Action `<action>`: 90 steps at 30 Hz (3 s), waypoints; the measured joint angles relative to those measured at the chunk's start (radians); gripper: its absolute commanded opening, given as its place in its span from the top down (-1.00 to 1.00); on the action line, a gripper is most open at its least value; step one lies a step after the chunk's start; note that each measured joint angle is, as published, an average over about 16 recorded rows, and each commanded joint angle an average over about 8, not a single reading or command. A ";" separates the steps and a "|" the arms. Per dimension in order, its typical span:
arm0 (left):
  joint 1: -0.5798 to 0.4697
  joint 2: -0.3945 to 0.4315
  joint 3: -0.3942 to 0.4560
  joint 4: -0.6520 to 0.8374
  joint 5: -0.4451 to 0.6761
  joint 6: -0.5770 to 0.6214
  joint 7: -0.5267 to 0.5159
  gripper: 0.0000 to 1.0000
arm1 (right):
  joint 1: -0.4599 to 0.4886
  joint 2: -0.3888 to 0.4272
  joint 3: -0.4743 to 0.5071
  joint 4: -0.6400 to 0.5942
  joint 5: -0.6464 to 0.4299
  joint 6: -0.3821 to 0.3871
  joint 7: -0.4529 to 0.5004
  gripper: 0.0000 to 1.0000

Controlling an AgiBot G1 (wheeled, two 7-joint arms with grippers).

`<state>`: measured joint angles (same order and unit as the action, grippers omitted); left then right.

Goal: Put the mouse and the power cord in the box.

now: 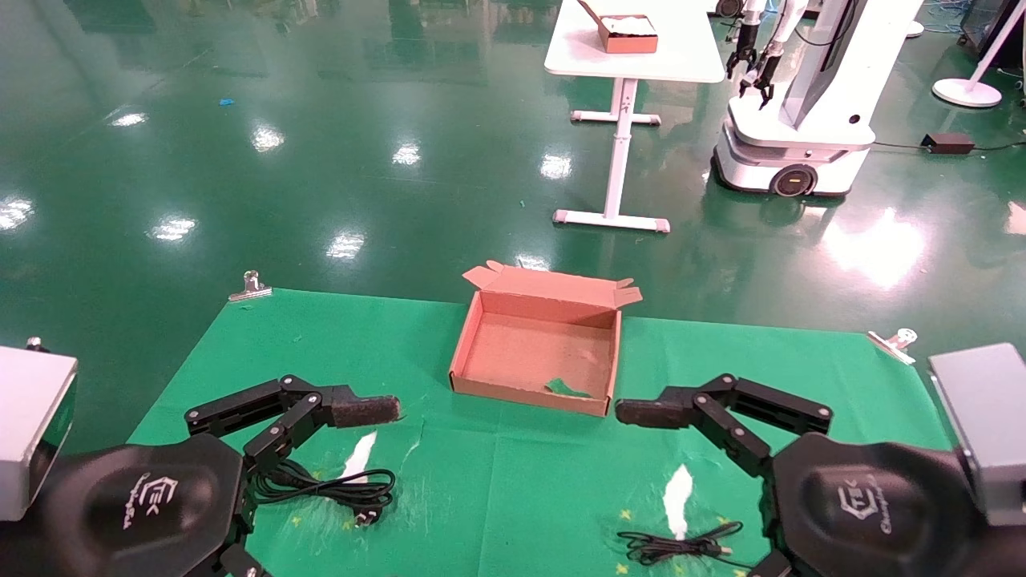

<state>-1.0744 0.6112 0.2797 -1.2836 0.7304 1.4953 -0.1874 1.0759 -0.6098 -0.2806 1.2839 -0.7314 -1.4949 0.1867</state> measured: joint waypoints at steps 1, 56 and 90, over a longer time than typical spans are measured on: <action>0.000 0.000 0.000 0.000 0.000 0.000 0.000 -1.00 | 0.000 0.000 0.000 0.000 0.000 0.000 0.000 -1.00; -0.487 0.309 0.414 0.681 0.891 -0.082 0.456 -1.00 | 0.374 -0.223 -0.329 -0.676 -0.762 0.085 -0.586 -1.00; -0.620 0.522 0.483 1.210 1.049 -0.336 0.828 1.00 | 0.514 -0.499 -0.389 -1.210 -0.895 0.271 -1.000 1.00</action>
<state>-1.6941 1.1336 0.7624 -0.0739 1.7799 1.1595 0.6403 1.5901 -1.1086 -0.6700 0.0736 -1.6260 -1.2239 -0.8131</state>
